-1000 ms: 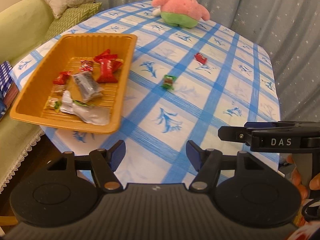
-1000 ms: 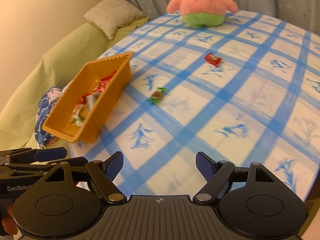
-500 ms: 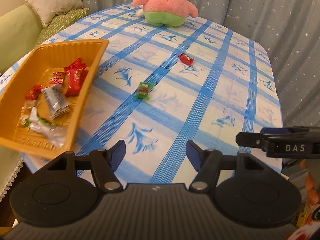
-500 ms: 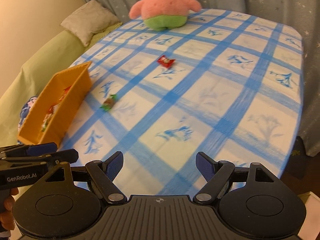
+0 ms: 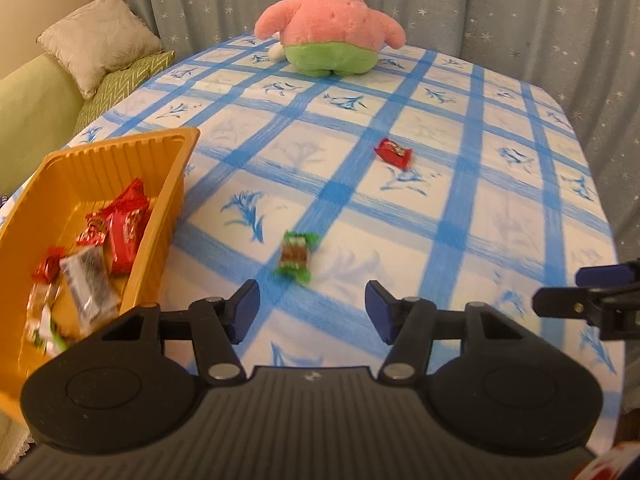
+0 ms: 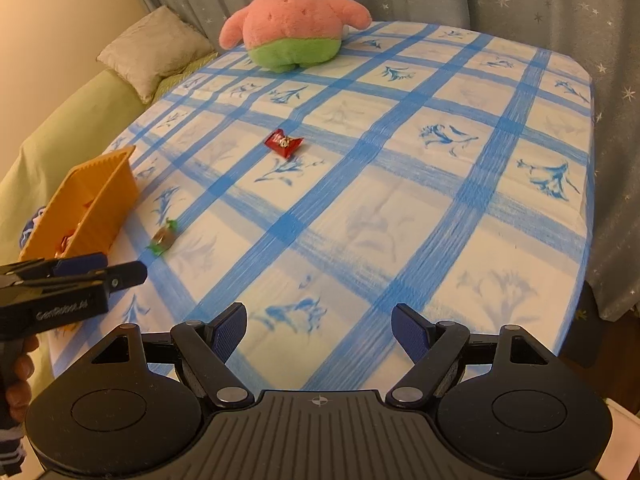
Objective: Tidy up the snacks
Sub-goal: 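Move both tools back toward the green-wrapped and small red candies, then grasp the green-wrapped candy with the left gripper while the right grasps the small red candy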
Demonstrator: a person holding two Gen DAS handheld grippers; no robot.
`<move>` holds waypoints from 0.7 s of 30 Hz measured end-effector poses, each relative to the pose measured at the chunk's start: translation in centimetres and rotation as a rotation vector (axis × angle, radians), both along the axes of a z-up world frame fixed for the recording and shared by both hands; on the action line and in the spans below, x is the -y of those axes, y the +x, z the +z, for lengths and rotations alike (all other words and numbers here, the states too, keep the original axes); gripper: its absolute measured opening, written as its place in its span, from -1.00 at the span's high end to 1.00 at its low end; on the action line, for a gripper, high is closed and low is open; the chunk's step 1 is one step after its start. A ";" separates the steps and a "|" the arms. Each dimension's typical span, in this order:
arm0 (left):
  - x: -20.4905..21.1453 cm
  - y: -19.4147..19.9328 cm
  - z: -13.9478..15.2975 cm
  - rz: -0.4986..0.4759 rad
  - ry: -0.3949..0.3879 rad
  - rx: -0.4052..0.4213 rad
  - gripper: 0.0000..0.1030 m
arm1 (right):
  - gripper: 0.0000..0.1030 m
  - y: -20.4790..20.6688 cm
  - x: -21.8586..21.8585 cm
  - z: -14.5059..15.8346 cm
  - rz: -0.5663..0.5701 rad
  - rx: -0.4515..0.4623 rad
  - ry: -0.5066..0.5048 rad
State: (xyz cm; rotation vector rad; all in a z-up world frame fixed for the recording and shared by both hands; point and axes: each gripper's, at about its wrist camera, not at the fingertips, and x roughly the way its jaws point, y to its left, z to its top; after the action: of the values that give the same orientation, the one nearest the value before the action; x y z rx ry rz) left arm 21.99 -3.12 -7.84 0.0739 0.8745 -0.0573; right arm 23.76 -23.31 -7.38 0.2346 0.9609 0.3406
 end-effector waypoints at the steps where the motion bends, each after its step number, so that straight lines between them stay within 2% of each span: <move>1: 0.0 0.6 -0.2 0.004 0.003 -0.001 -0.02 | -0.54 0.4 0.0 -0.1 0.001 0.001 -0.001; 5: -0.2 2.6 -1.1 0.010 0.005 -0.007 0.02 | -0.54 1.8 -0.1 -0.4 0.003 -0.002 -0.002; 8: -0.3 3.8 -2.0 0.014 0.010 -0.026 0.13 | -0.54 2.7 -0.1 -0.6 0.005 -0.006 -0.001; 16: -0.7 5.1 -3.2 0.018 0.015 -0.054 0.22 | -0.54 4.5 -0.3 -1.2 0.011 -0.009 0.003; 21: -0.7 5.4 -3.5 0.011 0.004 -0.058 0.42 | -0.54 5.5 -0.7 -1.4 0.027 0.005 0.002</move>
State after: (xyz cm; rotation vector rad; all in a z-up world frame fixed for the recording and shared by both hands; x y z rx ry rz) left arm 27.38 -2.46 -11.30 0.0711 0.9334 -0.0476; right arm 29.22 -22.64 -8.74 0.2221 0.9593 0.3667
